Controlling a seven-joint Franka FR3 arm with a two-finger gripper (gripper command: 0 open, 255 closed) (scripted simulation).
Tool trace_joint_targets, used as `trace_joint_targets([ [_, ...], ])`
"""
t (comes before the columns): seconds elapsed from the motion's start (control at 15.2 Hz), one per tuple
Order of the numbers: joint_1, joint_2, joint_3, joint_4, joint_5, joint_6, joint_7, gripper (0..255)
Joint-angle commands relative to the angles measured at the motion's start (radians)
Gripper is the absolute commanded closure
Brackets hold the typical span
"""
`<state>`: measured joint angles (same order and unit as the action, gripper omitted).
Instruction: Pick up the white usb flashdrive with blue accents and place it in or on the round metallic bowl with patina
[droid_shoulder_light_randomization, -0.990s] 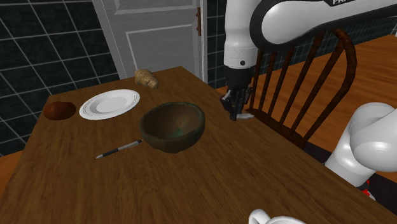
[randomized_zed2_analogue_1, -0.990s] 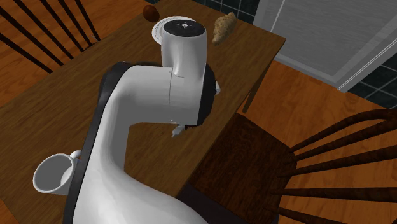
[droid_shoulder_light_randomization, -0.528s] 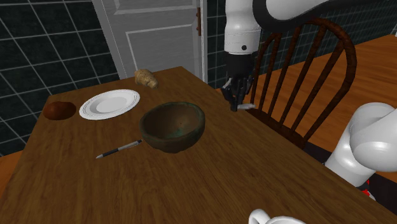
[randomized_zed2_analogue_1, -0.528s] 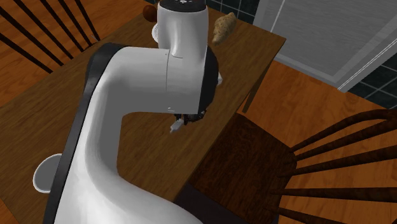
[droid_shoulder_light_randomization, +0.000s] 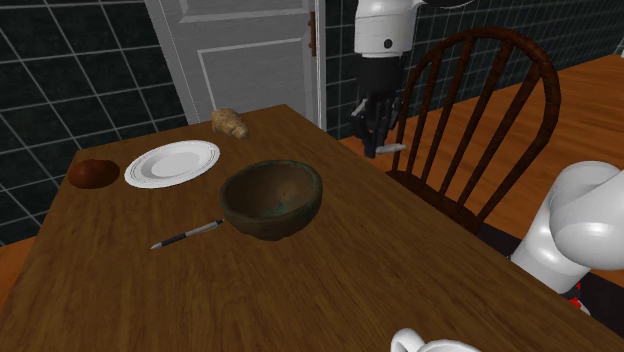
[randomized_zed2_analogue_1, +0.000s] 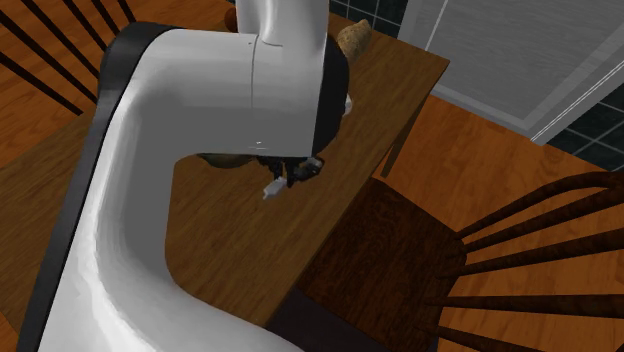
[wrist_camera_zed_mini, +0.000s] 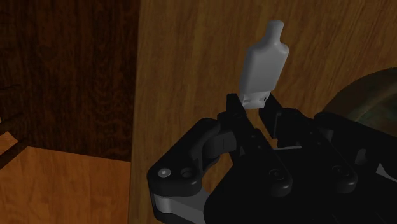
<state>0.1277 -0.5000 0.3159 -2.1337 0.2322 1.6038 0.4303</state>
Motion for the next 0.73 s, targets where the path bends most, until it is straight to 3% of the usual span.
trace_joint_targets([
  [0.0,-0.002,0.006,-0.003,0.031,-0.003,-0.026,0.003,255],
  [0.46,-0.006,0.025,-0.009,0.130,-0.011,-0.105,0.013,255],
  [0.66,-0.003,0.128,0.045,0.223,-0.018,-0.087,0.077,255],
])
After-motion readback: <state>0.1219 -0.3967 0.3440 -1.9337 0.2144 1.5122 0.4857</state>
